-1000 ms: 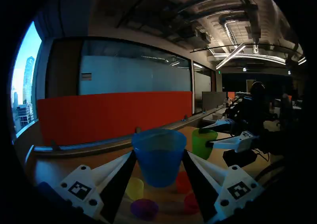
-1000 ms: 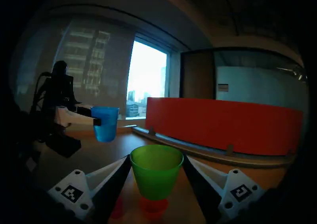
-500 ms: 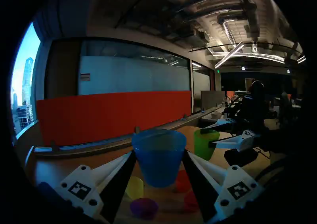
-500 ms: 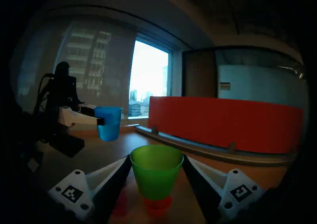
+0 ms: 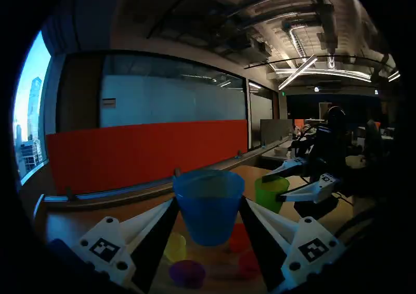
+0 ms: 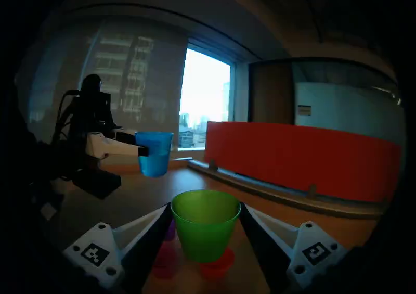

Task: Pour water

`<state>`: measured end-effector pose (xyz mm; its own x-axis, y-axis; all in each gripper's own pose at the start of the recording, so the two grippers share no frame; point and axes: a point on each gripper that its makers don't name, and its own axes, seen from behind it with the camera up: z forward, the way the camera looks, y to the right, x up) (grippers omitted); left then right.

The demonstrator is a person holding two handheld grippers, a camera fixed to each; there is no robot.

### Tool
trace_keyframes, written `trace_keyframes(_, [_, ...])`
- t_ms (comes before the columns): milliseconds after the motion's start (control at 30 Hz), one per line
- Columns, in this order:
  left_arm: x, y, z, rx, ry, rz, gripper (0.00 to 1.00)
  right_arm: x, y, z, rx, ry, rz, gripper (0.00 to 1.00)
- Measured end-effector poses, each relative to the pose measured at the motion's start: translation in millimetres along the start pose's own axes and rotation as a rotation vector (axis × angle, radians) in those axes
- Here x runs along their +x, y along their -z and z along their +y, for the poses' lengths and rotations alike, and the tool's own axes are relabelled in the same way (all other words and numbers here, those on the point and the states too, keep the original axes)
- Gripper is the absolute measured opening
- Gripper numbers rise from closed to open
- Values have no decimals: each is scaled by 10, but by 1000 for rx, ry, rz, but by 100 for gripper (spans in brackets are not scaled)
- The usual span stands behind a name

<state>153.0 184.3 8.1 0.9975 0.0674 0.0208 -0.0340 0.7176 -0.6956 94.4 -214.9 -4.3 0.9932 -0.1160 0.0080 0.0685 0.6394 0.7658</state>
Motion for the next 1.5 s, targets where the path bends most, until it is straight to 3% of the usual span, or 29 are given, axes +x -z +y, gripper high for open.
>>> trace_keyframes(1500, [208, 80, 94, -22, -27, 41, 82, -276, -93, -595, 148, -21, -47, 94])
